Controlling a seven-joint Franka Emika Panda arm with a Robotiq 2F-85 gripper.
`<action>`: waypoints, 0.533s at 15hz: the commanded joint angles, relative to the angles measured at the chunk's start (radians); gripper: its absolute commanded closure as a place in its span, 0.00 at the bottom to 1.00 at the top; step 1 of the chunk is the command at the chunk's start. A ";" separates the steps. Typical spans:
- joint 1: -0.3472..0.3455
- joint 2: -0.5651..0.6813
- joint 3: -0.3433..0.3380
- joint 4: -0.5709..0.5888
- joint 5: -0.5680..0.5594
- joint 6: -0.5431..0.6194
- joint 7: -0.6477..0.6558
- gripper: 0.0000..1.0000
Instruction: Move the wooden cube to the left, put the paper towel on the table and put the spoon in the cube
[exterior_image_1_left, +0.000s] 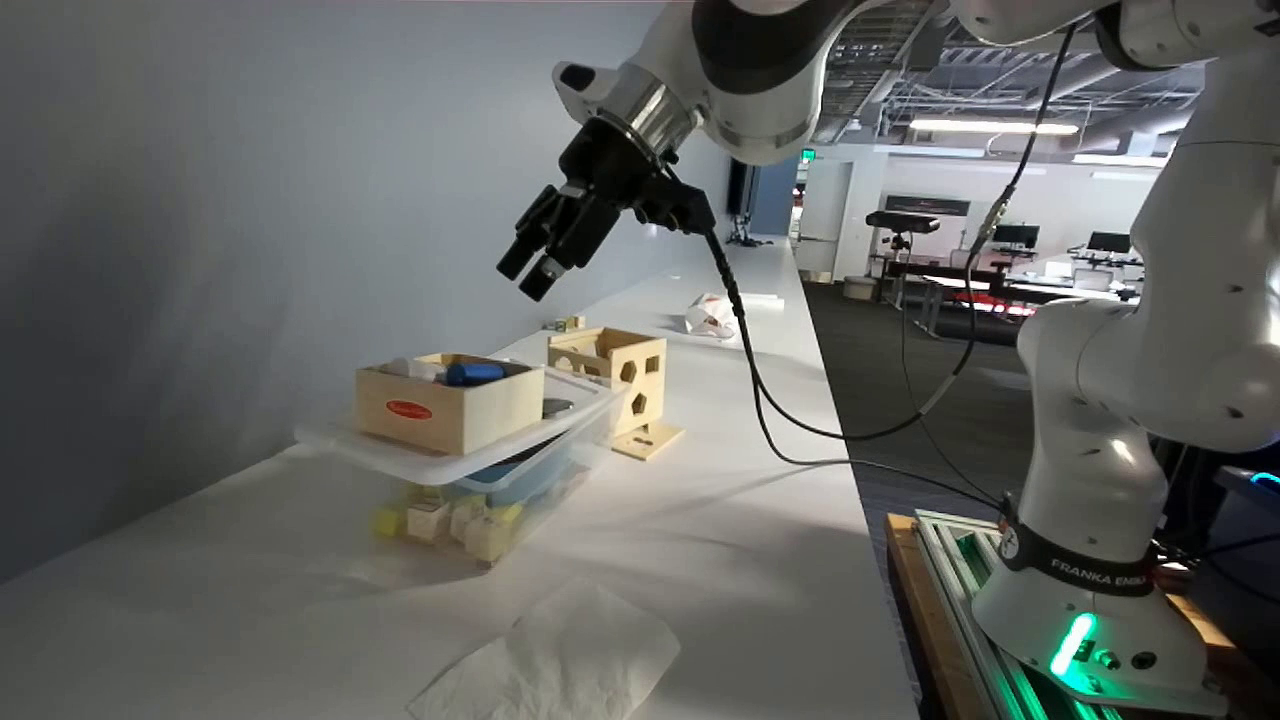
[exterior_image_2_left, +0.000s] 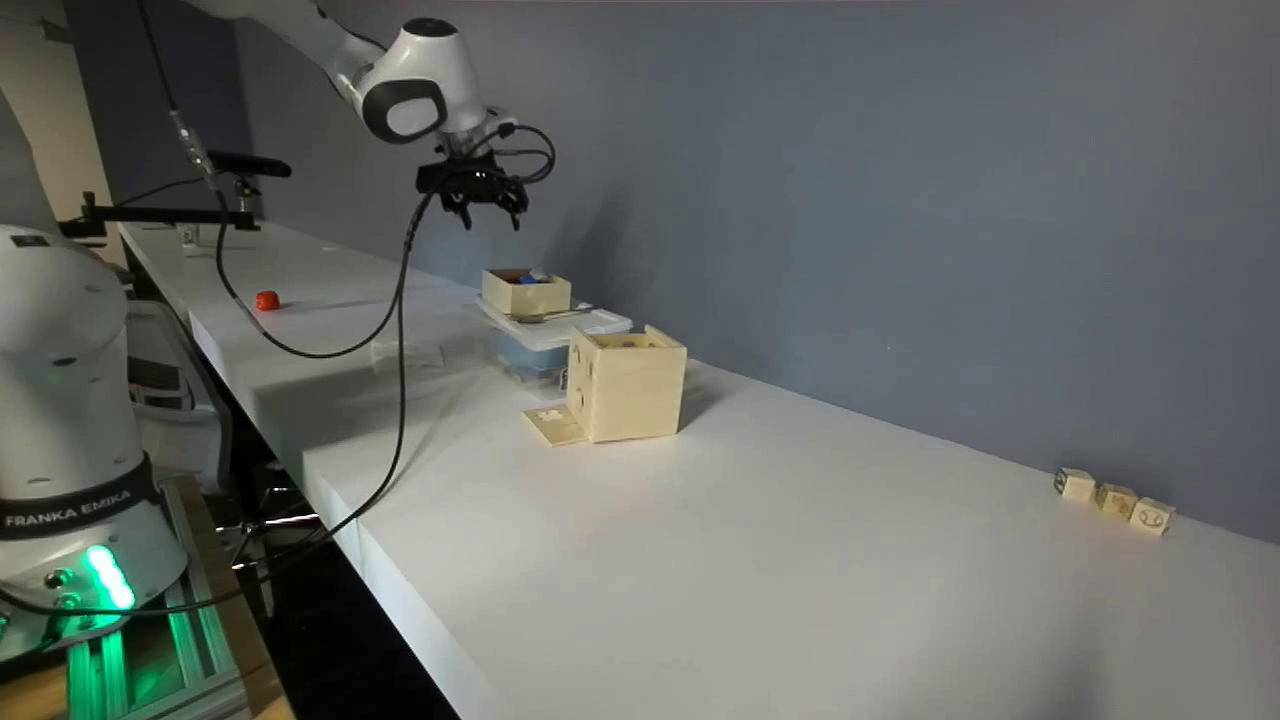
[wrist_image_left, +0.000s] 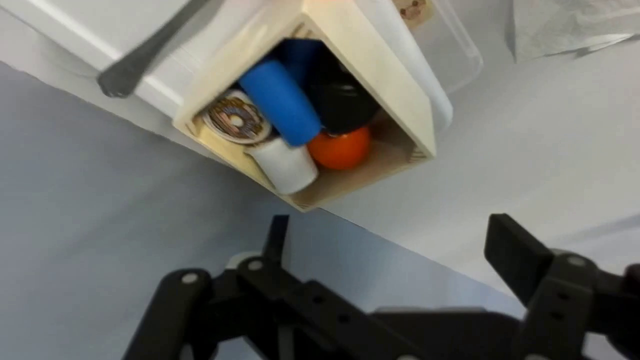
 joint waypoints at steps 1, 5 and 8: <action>-0.054 0.018 -0.007 -0.036 -0.043 0.072 0.161 0.00; -0.099 0.053 -0.030 -0.049 -0.038 0.071 0.328 0.00; -0.093 0.059 -0.040 -0.041 -0.022 0.055 0.297 0.00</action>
